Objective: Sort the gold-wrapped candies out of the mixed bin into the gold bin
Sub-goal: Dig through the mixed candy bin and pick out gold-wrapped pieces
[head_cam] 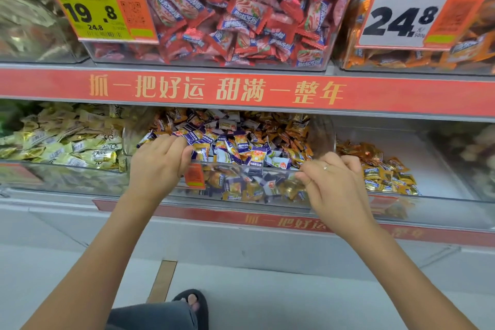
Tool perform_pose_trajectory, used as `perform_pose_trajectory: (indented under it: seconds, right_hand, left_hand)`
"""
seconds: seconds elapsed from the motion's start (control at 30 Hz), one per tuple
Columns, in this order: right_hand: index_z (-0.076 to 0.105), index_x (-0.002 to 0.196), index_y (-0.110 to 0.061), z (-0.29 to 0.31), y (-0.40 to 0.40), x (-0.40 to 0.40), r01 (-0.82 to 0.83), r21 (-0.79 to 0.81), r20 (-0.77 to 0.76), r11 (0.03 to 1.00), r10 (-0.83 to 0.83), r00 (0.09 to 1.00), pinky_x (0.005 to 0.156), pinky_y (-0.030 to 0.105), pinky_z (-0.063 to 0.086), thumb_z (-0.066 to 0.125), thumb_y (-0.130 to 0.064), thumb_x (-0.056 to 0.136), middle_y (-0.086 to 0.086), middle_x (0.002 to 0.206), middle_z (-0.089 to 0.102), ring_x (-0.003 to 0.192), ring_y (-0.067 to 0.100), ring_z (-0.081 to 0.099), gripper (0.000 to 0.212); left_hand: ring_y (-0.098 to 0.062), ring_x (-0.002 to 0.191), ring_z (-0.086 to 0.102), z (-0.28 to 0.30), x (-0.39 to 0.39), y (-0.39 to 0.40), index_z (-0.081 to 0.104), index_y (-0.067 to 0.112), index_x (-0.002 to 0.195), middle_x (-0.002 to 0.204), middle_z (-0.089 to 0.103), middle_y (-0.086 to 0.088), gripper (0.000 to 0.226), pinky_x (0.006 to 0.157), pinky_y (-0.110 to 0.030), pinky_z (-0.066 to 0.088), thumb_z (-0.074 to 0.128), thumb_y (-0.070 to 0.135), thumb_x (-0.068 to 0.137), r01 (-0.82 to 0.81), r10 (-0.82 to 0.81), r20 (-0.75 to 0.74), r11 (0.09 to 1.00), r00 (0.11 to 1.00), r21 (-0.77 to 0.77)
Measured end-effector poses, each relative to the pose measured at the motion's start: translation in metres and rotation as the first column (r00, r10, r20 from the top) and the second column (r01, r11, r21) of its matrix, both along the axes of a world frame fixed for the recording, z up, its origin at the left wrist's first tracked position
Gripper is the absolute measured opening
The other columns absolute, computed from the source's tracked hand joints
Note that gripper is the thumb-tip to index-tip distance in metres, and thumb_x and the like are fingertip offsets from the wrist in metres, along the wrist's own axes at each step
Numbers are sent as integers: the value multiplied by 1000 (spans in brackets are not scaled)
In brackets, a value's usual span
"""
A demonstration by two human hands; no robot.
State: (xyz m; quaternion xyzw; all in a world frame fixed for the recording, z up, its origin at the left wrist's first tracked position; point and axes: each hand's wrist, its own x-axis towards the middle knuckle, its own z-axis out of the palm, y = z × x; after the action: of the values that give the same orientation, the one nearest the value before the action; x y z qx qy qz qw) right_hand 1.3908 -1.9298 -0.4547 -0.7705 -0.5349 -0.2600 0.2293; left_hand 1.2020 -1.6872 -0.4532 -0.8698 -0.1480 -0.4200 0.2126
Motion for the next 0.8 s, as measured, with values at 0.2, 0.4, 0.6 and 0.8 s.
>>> perform_pose_trajectory:
  seconds: [0.2,0.4,0.6,0.8]
  right_hand:
    - [56,63,-16,-9,-19,-10,-36,-35,116,999,40,992,69,33,26,40,-30,92,-8,55,53,65,18,48,36]
    - [59,64,-18,-13,-29,-16,-80,-204,123,976,106,987,69,32,26,42,-32,90,-8,60,60,66,19,53,34]
    - [62,106,-19,42,-10,-9,-41,-320,-60,946,24,998,73,30,36,63,-28,89,-3,94,65,95,20,58,20]
    - [27,143,-10,87,57,12,-73,-886,-146,457,-128,981,92,32,44,76,-32,79,9,138,44,121,25,47,84]
  left_hand:
    - [-25,44,49,-8,-23,-22,52,6,62,55,49,-8,56,43,-29,30,21,26,104,36,-34,-56,999,998,36]
    - [-25,48,50,-20,-32,-33,48,10,68,56,49,-6,49,40,-28,36,23,29,105,28,-32,-113,999,993,-37]
    - [-28,62,49,-8,-37,-48,53,10,62,61,54,-5,40,57,-35,29,39,25,97,-82,75,-60,988,995,-134]
    - [-26,66,46,11,-10,-72,54,11,65,65,54,-2,34,65,-35,28,43,24,94,16,-16,0,978,1000,-210]
